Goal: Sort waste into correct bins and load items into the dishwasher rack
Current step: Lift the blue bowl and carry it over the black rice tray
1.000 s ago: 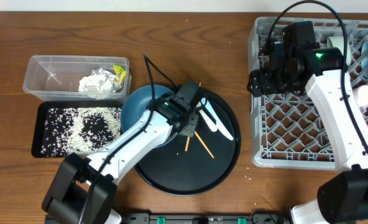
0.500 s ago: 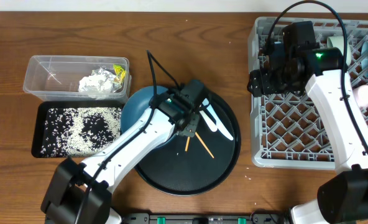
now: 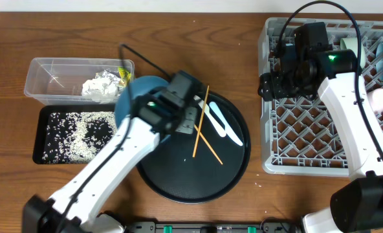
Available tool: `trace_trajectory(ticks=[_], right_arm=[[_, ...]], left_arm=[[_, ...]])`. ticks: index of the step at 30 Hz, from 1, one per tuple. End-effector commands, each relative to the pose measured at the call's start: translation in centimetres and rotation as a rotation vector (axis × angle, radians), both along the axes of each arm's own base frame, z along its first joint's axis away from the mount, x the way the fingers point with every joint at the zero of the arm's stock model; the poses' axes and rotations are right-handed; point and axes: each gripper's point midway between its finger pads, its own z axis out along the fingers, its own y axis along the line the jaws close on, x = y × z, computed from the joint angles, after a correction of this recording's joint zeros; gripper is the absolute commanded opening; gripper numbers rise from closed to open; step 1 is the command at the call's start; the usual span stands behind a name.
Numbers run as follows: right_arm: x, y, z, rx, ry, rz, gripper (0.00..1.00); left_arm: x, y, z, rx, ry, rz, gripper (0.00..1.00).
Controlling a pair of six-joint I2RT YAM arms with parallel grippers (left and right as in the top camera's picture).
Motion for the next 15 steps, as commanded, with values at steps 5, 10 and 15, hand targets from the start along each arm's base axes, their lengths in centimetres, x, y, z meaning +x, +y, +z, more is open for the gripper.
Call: trace_trajectory(ticks=[5, 10, 15], right_arm=[[0.0, -0.5, -0.2, -0.013, 0.007, -0.021, 0.82], [-0.1, -0.5, -0.2, -0.015, 0.012, -0.021, 0.82], [-0.2, -1.0, -0.3, -0.039, 0.016, -0.029, 0.82]], left_arm=[[1.5, 3.2, 4.0, -0.149, -0.054, 0.104, 0.06], [2.1, 5.7, 3.8, -0.235, -0.012, 0.188, 0.06], [2.5, 8.9, 3.5, -0.268, 0.015, 0.267, 0.06]])
